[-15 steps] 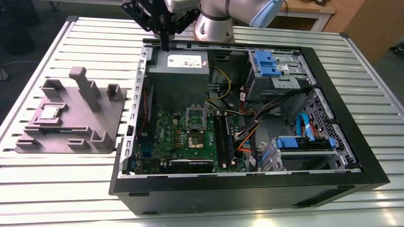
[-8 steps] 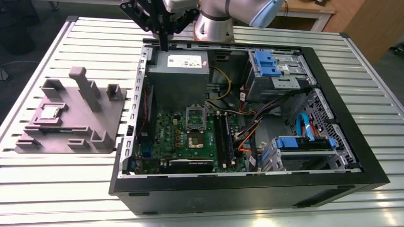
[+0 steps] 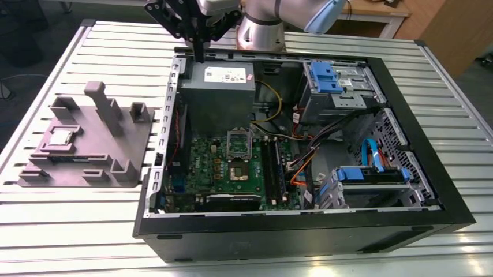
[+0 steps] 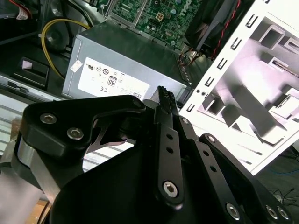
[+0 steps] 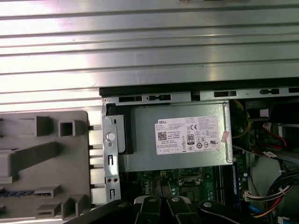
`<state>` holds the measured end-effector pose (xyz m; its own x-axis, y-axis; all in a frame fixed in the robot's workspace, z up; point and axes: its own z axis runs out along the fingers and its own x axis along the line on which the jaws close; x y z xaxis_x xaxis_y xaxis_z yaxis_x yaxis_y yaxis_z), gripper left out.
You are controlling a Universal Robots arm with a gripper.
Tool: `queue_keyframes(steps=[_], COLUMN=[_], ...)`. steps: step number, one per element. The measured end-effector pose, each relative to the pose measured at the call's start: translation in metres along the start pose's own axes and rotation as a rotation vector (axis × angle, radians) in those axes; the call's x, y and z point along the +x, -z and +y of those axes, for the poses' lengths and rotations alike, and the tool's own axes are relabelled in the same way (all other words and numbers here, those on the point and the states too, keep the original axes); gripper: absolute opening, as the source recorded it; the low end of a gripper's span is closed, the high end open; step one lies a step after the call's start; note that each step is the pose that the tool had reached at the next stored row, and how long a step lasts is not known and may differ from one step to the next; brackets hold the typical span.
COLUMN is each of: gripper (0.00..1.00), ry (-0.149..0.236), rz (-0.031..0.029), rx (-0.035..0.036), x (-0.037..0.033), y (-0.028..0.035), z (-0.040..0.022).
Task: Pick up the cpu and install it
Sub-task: 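Reach for the cpu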
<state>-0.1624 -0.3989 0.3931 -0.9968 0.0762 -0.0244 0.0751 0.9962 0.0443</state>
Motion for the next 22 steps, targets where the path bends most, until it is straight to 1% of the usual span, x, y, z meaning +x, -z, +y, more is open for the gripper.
queue_keyframes(steps=[16, 18, 22], gripper=[0.11, 0.11, 0.11], ry=[0.0, 0.0, 0.0], rz=[0.0, 0.0, 0.0], rx=[-0.0001, 0.0, 0.0], x=[0.003, 0.007, 0.0077], y=[0.0, 0.0001, 0.0001], z=[-0.0002, -0.0005, -0.0006])
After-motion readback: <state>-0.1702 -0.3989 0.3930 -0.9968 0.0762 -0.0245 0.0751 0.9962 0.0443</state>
